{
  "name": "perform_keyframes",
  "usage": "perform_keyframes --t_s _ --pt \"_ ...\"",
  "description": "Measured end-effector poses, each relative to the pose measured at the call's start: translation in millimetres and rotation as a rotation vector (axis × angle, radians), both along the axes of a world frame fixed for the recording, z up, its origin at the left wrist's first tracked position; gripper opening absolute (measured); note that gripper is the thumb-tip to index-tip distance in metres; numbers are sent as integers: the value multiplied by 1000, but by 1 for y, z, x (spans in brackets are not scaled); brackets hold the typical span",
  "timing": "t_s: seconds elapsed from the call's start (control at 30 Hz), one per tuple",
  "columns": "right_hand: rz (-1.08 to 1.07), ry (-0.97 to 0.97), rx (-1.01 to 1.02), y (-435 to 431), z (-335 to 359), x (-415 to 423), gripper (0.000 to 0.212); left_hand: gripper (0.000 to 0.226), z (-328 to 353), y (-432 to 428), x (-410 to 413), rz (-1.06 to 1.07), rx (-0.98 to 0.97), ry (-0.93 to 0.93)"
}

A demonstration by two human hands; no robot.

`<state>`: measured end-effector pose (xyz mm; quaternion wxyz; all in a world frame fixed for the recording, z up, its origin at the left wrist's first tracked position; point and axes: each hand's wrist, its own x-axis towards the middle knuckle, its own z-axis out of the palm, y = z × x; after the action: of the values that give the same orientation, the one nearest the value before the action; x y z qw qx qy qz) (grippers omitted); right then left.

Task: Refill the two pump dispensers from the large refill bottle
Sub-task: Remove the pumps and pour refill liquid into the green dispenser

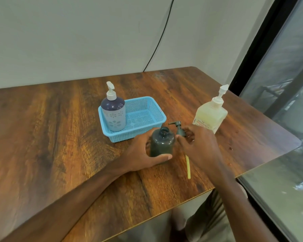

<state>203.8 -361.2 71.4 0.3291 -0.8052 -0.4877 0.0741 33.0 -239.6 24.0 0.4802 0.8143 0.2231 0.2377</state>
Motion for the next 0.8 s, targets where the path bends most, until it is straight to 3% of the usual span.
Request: perform_keyframes --t_s 0.13,0.37,0.53,0.63,0.8 --pt "-27 -37 -131 12 -29 2 20 72 0 4 -3 33 53 -2" --pt "-45 3 -129 20 -40 2 23 81 1 0 -2 74 153 39" --pt "-51 33 -53 4 -34 -3 36 109 0 -10 -3 194 339 -100" --pt "-99 20 69 -15 -22 -3 41 98 1 -20 -4 272 483 -274" --pt "-185 6 342 -47 3 -2 19 63 19 -49 6 369 714 -456"
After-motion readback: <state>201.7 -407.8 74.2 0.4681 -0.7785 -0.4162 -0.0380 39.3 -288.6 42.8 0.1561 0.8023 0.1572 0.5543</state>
